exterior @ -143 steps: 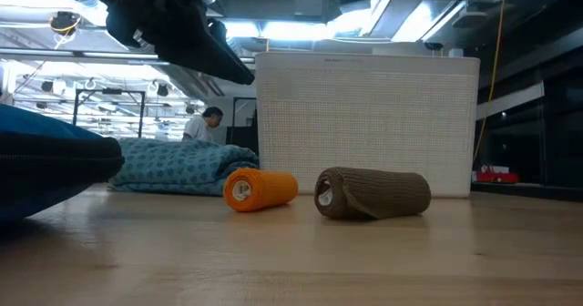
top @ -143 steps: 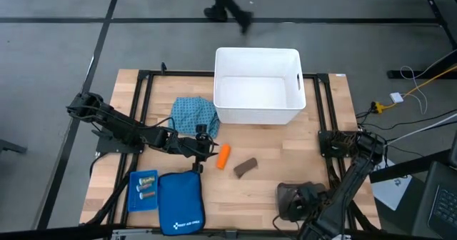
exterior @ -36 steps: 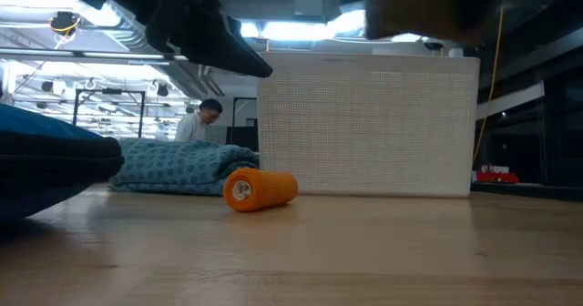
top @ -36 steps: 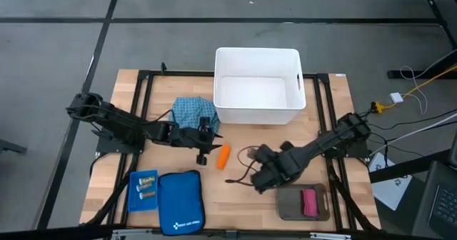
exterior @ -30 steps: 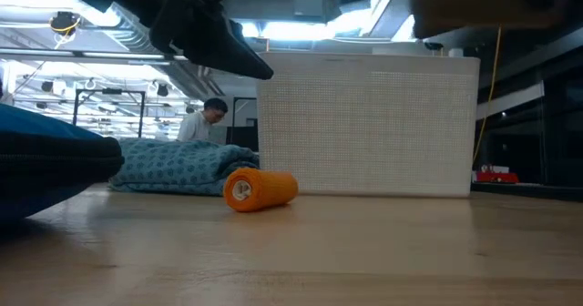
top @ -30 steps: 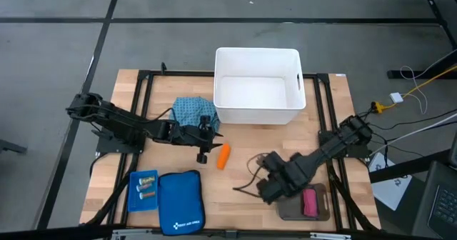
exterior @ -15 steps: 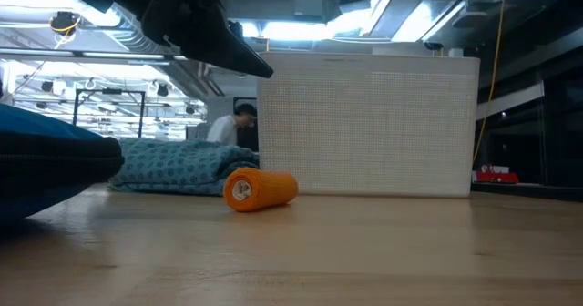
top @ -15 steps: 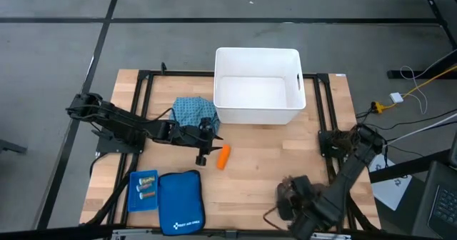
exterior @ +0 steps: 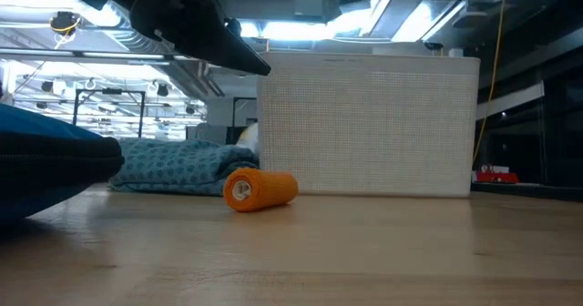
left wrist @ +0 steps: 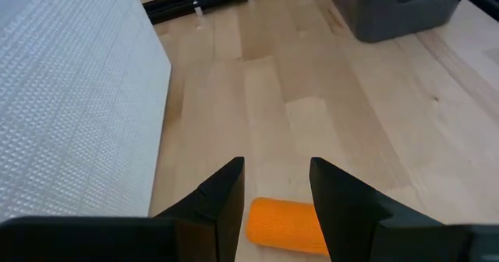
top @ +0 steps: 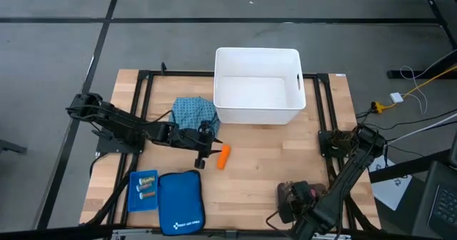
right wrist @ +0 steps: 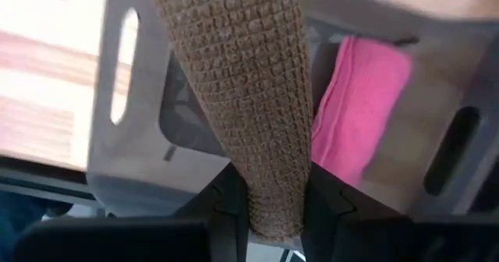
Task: Pick & place medical supplies in basket/bin
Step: Put the brown bandage into the black bin, then put the orange bandage into the black bin
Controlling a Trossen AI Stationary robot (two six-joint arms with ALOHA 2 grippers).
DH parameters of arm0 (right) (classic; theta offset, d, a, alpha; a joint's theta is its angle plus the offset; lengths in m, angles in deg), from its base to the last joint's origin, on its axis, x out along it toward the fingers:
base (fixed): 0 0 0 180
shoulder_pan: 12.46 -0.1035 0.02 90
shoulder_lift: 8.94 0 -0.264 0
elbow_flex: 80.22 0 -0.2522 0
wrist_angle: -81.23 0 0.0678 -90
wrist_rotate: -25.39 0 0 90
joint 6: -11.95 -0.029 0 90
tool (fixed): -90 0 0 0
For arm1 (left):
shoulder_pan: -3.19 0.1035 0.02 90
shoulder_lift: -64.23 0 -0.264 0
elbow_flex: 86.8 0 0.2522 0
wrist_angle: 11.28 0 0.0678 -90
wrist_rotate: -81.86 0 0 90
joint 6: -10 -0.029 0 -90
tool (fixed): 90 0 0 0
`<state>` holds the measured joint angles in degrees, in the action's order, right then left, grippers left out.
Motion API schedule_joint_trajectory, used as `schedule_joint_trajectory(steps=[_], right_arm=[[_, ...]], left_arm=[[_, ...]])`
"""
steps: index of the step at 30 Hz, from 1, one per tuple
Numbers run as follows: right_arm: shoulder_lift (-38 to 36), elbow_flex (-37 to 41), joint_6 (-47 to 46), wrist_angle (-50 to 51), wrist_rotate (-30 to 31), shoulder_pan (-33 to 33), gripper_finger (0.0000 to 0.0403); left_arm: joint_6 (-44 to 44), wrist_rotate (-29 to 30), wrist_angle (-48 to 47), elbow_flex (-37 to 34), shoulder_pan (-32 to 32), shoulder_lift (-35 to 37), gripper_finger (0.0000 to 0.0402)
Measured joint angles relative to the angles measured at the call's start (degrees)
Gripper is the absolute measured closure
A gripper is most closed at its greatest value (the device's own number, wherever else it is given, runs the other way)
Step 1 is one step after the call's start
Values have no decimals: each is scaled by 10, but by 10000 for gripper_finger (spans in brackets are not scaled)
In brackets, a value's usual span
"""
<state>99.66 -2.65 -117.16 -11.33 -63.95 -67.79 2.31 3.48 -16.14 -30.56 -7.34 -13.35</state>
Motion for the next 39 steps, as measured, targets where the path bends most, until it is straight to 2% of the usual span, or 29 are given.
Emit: schedule_joint_trajectory(steps=[5, 18, 21, 28, 31, 35, 39], right_arm=[[0, 12, -1, -32, -1, -4, 328], [0, 12, -5, -37, 1, -27, 321], [0, 12, 2, -37, 2, -27, 298], [0, 12, 4, -37, 4, -27, 203], [0, 12, 4, -39, 4, -27, 174], [0, 12, 4, -39, 5, -27, 158], [0, 12, 3, -53, 48, -27, 159]], left_arm=[[0, 0, -1, 0, 0, 0, 258], [0, 0, -1, 0, 0, 0, 258], [0, 0, -2, 0, 0, 0, 258], [4, 0, -2, 0, 0, 0, 258], [5, 0, -2, 0, 0, 0, 258], [5, 0, -5, 0, 0, 0, 258], [8, 1, -14, 0, 0, 0, 258]])
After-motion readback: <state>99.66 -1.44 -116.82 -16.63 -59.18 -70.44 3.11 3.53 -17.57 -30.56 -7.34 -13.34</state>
